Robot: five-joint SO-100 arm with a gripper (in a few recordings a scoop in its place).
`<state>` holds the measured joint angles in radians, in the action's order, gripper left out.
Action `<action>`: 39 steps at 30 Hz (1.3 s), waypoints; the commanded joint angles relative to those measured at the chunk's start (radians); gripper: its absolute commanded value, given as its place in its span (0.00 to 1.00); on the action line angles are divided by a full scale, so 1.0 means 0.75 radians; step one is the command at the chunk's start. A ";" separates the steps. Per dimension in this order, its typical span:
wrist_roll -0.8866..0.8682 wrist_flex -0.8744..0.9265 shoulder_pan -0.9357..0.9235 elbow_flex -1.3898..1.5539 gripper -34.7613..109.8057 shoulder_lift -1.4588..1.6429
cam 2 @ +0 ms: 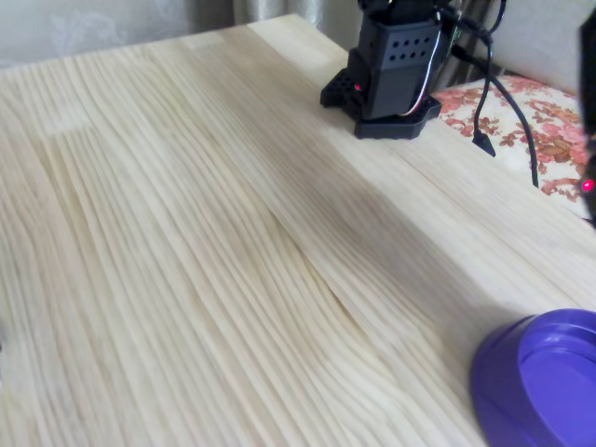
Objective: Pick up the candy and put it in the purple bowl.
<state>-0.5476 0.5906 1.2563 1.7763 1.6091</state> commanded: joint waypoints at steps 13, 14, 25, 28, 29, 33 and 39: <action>-0.016 0.022 0.037 -0.127 0.36 0.074; -0.018 0.025 0.035 -0.125 0.38 0.072; -0.018 0.104 0.014 -0.125 0.24 0.162; -0.004 0.153 -0.016 -0.106 0.24 0.227; -0.012 0.157 -0.031 -0.084 0.24 0.264; -0.084 0.237 -0.123 0.000 0.24 0.432; -0.172 0.511 -0.333 0.027 0.24 0.571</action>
<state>-0.6397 0.8759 1.0784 1.8040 1.8899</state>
